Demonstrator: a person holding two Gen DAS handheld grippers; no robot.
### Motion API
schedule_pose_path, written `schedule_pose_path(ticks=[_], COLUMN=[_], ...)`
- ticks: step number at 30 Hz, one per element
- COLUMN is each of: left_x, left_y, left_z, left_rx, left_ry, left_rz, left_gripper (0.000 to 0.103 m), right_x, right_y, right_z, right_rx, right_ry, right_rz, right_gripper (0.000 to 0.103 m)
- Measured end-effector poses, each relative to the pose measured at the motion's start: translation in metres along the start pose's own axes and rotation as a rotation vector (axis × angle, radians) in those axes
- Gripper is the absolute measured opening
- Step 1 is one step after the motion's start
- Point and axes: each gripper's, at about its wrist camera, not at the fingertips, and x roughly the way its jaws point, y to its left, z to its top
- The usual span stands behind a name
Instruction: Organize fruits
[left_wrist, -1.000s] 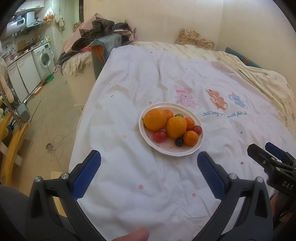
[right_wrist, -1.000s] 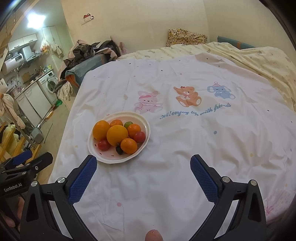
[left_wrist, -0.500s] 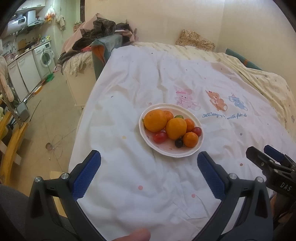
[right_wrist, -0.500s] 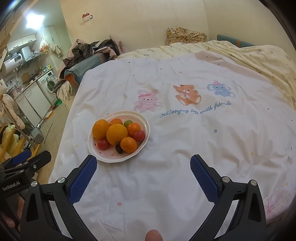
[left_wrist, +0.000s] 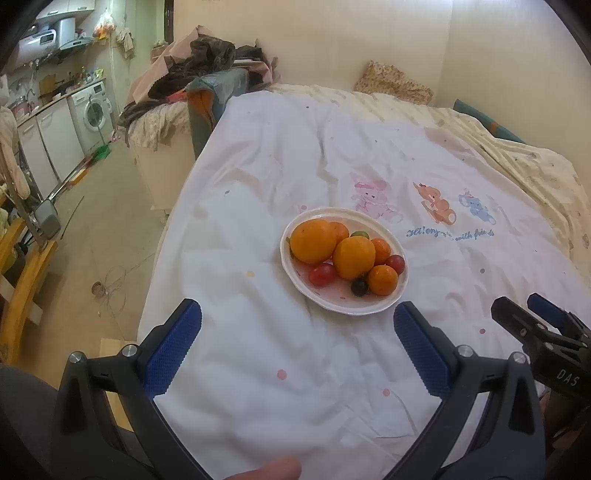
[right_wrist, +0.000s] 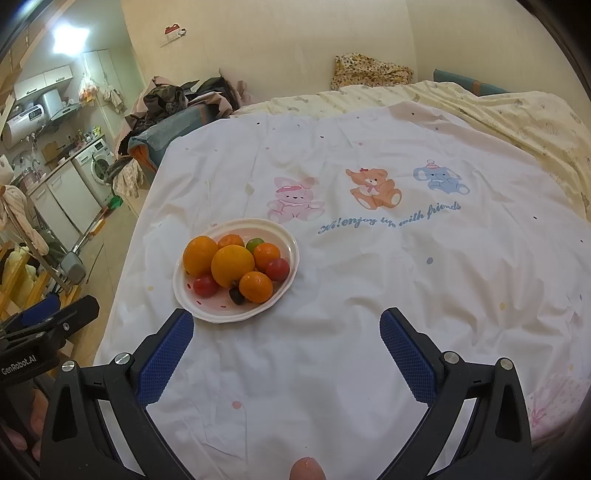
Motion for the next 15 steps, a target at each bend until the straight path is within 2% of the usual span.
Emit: schedule_pose_path(ticks=[15], left_x=[0.0017], left_y=[0.0011], left_z=[-0.0038], left_rx=[-0.007], left_ry=[0.002], left_rz=[-0.005], left_gripper=[0.103], right_x=[0.0], right_y=[0.0048], right_z=[-0.0002], right_rx=[-0.02], right_ry=[0.007], right_rz=[0.005], right_gripper=[0.103])
